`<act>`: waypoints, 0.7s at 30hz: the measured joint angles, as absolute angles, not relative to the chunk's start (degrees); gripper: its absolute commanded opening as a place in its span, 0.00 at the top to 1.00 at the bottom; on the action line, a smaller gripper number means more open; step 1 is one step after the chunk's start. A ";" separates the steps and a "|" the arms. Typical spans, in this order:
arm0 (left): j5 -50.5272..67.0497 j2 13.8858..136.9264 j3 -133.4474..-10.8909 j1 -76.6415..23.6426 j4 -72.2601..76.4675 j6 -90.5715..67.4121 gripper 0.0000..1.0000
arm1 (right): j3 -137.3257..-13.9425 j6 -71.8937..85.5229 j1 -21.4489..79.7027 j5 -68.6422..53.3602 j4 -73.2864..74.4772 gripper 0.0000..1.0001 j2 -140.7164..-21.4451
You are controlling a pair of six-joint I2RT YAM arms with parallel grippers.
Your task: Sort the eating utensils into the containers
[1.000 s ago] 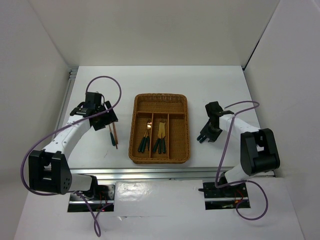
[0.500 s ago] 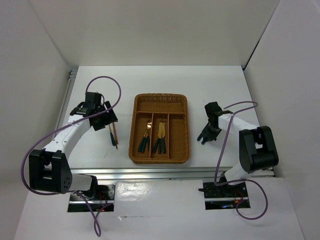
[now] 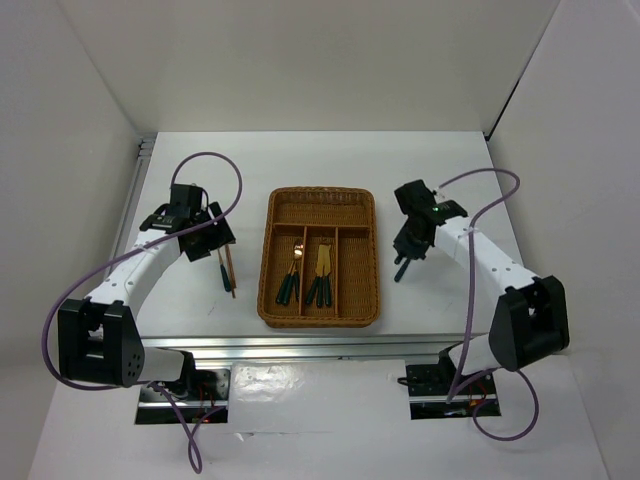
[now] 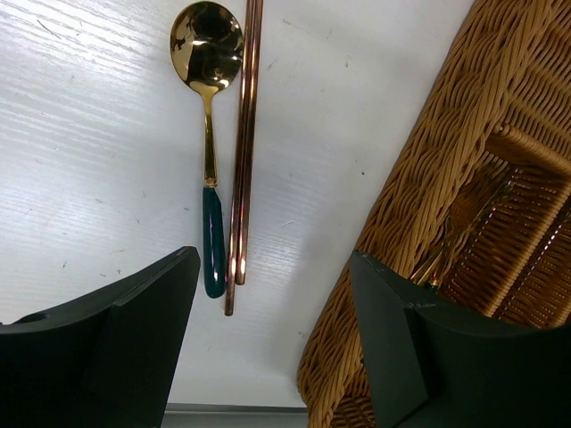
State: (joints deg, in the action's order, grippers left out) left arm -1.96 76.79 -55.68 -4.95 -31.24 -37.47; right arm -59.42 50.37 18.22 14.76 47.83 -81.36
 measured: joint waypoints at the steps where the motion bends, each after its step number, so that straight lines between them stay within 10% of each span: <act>1: -1.80 76.79 -55.68 -4.95 -31.24 -37.47 0.18 | -61.91 50.48 19.68 15.00 48.29 0.94 -81.03; 21: -2.50 75.90 -56.73 -3.92 -31.77 -36.10 0.18 | -65.12 54.59 45.01 12.05 50.22 0.89 -90.41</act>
